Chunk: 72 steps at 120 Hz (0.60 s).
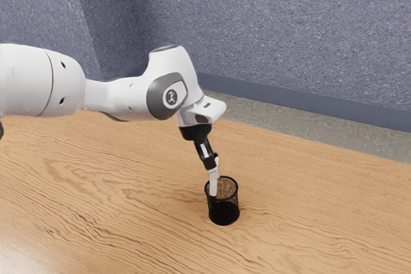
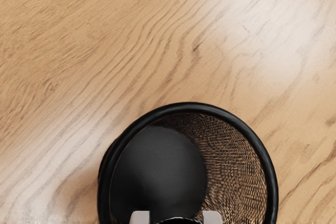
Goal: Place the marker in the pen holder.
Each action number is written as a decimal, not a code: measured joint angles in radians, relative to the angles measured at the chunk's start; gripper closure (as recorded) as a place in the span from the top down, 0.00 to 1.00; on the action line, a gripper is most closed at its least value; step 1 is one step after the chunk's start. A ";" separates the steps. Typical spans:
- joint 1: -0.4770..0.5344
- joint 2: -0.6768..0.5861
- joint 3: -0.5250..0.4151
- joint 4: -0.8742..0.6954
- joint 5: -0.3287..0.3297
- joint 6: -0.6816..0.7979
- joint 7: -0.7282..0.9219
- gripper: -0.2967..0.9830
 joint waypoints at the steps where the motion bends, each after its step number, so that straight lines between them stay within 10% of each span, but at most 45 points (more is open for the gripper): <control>1: 0.000 0.003 0.000 0.000 -0.001 0.000 0.000 0.20; 36: 0.005 -0.037 0.001 0.000 -0.004 -0.029 0.024 0.61; 72: 0.175 -0.323 0.002 0.175 0.281 -0.345 0.055 0.73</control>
